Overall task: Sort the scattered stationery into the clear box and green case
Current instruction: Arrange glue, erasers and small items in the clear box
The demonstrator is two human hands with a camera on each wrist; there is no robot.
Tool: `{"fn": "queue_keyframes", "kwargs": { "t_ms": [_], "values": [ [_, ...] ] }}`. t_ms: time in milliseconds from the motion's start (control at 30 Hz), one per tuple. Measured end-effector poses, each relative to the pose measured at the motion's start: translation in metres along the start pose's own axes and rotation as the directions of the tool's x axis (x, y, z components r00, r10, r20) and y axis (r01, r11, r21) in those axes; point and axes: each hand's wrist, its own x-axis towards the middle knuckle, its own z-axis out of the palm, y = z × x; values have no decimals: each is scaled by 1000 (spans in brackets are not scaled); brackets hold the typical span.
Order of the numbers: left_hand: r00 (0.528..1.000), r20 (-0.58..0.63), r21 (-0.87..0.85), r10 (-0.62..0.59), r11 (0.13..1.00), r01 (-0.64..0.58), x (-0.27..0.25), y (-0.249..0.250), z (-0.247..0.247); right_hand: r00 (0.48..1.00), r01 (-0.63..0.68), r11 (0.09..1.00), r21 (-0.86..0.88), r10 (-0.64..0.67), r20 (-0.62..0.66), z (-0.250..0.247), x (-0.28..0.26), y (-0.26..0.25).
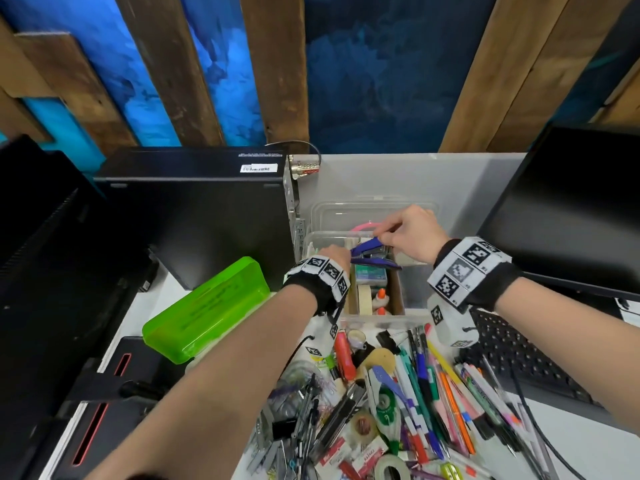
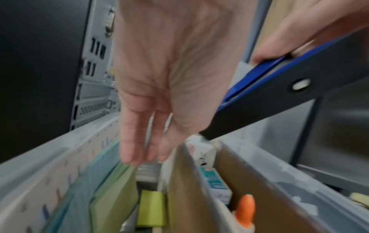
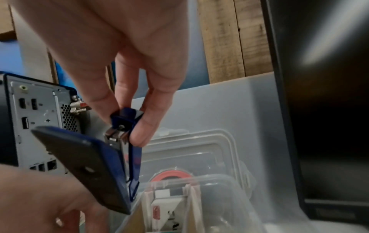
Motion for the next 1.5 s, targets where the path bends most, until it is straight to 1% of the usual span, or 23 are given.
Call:
{"fn": "queue_keyframes", "kwargs": {
  "t_ms": [33, 133, 200, 267, 367, 433, 533, 567, 600, 667, 767, 833, 900, 1000, 1067, 1200, 1300, 1433, 1500],
  "values": [
    [999, 42, -22, -5, 1000, 6, 13, -4, 7, 1000, 4, 1000, -8, -4, -6, -4, 0, 4],
    [993, 110, -40, -42, 998, 46, 51, -17, 24, 1000, 7, 999, -36, -8, -15, -18, 2, 18],
    [982, 179, -90, -59, 993, 76, 80, -26, 42, 1000, 7, 1000, -19, -7, -12, -28, 3, 26],
    [977, 206, -127, -55, 988, 82, 103, -33, 57, 1000, 5, 1000, 20, -5, 10, -35, 1, 30],
    [974, 226, -127, -7, 991, 36, 102, -30, 51, 999, 3, 998, 56, -6, 45, -41, 3, 35],
    [972, 229, -108, 42, 994, -17, 91, -24, 40, 997, 9, 998, 61, -13, 70, -41, 5, 37],
    [960, 275, -40, 53, 998, -43, 98, -21, 47, 995, 5, 998, 67, -11, 98, -41, 7, 40],
    [958, 283, -22, 38, 999, -33, 106, -24, 54, 994, 0, 998, 70, -8, 105, -41, 8, 41],
    [955, 293, -39, 42, 999, -32, 112, -28, 62, 993, -5, 997, 77, -4, 115, -41, 8, 41],
    [957, 285, -32, 45, 999, -38, 107, -33, 59, 992, -5, 996, 89, -7, 128, -40, 10, 42],
    [965, 254, 23, 67, 997, -75, 50, -20, 12, 990, -1, 996, 89, -12, 140, -39, 12, 43],
    [958, 283, 19, 51, 998, -59, 35, -17, 0, 988, -9, 996, 93, -6, 154, -39, 12, 43],
    [959, 284, -6, 26, 1000, -26, 25, -12, -14, 987, -13, 996, 86, -1, 162, -38, 13, 43],
    [967, 249, 16, 43, 999, -48, 28, -11, -15, 984, -27, 994, 106, 8, 175, -36, 14, 42],
    [966, 253, 10, 44, 999, -48, 31, -7, -12, 985, -22, 995, 95, 6, 170, -34, 15, 42],
    [961, 262, 4, 91, 995, -95, 29, -7, -15, 985, -19, 995, 95, 3, 173, -30, 16, 42],
    [961, 276, 64, 36, 996, -56, 24, -9, -20, 981, -28, 995, 99, 8, 193, -28, 14, 41],
    [961, 273, 151, 35, 985, -79, 18, -6, -20, 976, -61, 988, 141, 30, 215, -28, 12, 40],
    [963, 270, 137, 26, 988, -65, 17, -6, -19, 976, -61, 989, 134, 31, 216, -28, 11, 41]
  ]
}}
